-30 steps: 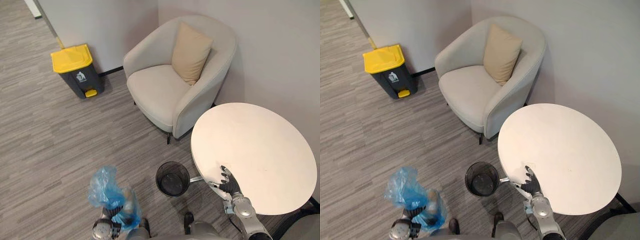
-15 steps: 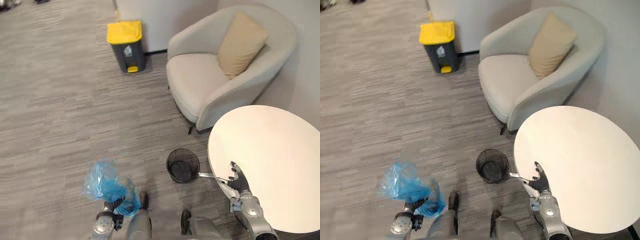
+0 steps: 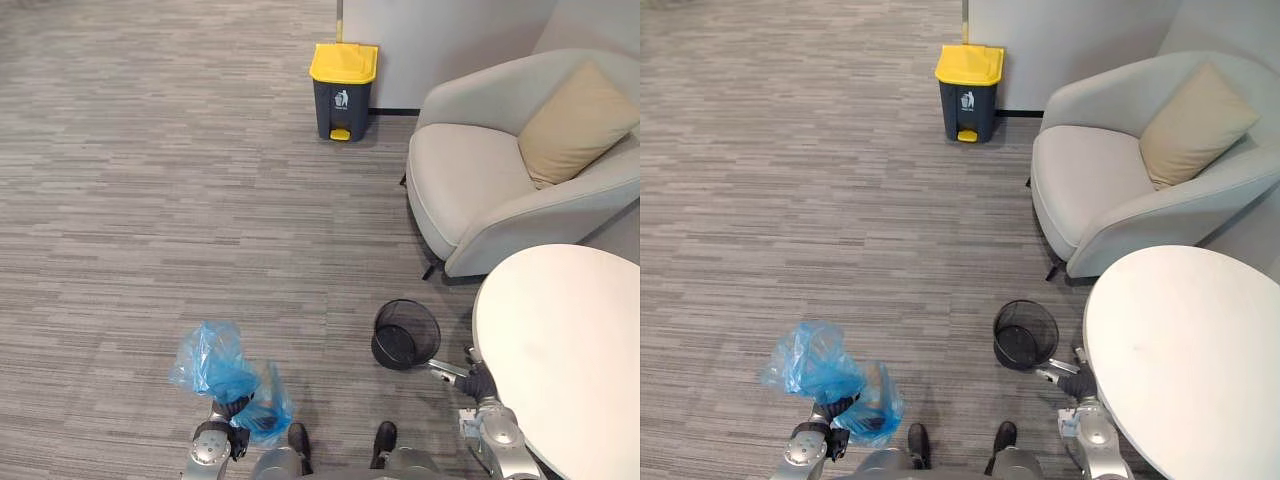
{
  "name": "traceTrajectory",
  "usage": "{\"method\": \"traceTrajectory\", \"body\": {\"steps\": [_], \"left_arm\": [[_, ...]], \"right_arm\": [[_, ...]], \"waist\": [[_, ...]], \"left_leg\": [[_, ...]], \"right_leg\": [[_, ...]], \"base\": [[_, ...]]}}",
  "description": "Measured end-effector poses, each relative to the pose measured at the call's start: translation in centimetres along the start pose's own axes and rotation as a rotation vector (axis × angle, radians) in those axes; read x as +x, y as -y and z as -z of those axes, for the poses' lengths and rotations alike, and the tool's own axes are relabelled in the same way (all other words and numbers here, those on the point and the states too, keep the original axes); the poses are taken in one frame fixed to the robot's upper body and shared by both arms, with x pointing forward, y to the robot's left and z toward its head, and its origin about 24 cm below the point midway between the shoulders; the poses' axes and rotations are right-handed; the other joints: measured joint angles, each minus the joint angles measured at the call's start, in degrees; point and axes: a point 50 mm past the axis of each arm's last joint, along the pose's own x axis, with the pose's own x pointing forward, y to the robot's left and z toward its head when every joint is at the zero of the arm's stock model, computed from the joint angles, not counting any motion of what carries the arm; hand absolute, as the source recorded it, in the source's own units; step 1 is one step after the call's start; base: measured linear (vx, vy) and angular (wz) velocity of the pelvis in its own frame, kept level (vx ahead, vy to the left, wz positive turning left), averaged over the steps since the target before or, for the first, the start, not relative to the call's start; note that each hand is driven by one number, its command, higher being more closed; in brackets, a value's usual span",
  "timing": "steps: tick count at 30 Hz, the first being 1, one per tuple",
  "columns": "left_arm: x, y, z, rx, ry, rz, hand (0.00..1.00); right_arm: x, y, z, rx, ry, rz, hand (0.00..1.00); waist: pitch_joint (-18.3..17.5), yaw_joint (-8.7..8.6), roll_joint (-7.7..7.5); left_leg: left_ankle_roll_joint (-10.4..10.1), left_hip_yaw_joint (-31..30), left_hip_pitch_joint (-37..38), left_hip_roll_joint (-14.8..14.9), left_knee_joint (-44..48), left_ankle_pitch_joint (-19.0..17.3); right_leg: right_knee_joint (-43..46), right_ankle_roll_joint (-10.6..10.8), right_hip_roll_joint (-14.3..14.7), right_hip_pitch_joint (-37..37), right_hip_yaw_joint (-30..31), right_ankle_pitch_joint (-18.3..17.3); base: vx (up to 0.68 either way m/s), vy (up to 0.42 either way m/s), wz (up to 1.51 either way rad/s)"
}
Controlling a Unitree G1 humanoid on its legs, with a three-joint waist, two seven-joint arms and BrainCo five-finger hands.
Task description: Gather rubbish on tea table into small bin, then transfer packed bag to large trash can.
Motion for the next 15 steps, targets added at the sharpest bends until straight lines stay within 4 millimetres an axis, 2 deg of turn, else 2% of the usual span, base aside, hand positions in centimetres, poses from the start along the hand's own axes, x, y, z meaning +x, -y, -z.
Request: {"method": "traceTrajectory", "body": {"steps": [3,5,7,11,13,15], "left_arm": [[-0.3,-0.1,0.4,0.017,-0.011,0.001,1.00],[-0.4,-0.1,0.6,0.027,-0.015,0.003,1.00],[-0.4,-0.1,0.6,0.028,-0.016,0.003,1.00],[-0.5,0.0,0.8,0.034,-0.021,0.006,1.00],[-0.5,-0.1,0.7,0.034,-0.017,0.004,1.00],[-0.4,-0.5,0.5,0.043,-0.006,-0.004,1.00]], "right_arm": [[-0.4,-0.8,1.0,0.009,-0.054,-0.030,0.00],[-0.3,-0.9,1.0,0.008,-0.052,-0.034,0.00],[-0.3,-1.0,0.8,0.008,-0.048,-0.036,0.00],[0.0,-1.1,0.3,0.009,-0.034,-0.038,0.00],[0.0,-1.2,0.3,0.008,-0.032,-0.042,0.00],[-0.1,-2.0,0.4,-0.001,-0.033,-0.072,0.00]], "waist": [[-0.2,0.09,0.24],[-0.4,0.11,-0.26],[-0.4,0.33,-1.02],[-0.5,0.35,-2.10],[-0.5,0.22,-1.70],[-0.3,-0.11,-2.27]], "left_leg": [[0.1,-0.4,-0.4,-0.5,-0.4,-0.1],[0.3,-0.7,-0.5,-0.6,-0.5,-0.1],[1.3,-0.8,-0.9,-0.5,0.5,-1.0],[2.2,-1.0,-2.2,-1.1,7.6,-6.1],[2.5,-2.2,-1.9,-1.7,9.9,-8.4],[4.3,-4.6,0.3,-3.0,11.4,-11.2]], "right_leg": [[-0.8,0.2,-0.1,0.1,0.2,-0.1],[-1.0,0.4,-0.2,0.1,0.2,-0.2],[-0.1,1.2,-0.4,-0.1,0.2,-1.0],[13.5,3.1,-3.9,-3.8,1.1,-8.0],[20.4,4.2,-5.6,-5.3,2.1,-9.0],[34.3,4.1,-7.4,-9.4,8.0,-8.4]], "base": [[-0.01,0.042,0.05],[0.07,0.010,0.07],[0.11,0.012,0.02],[0.19,0.042,0.09],[0.20,0.094,0.29],[0.22,0.120,0.45]]}}
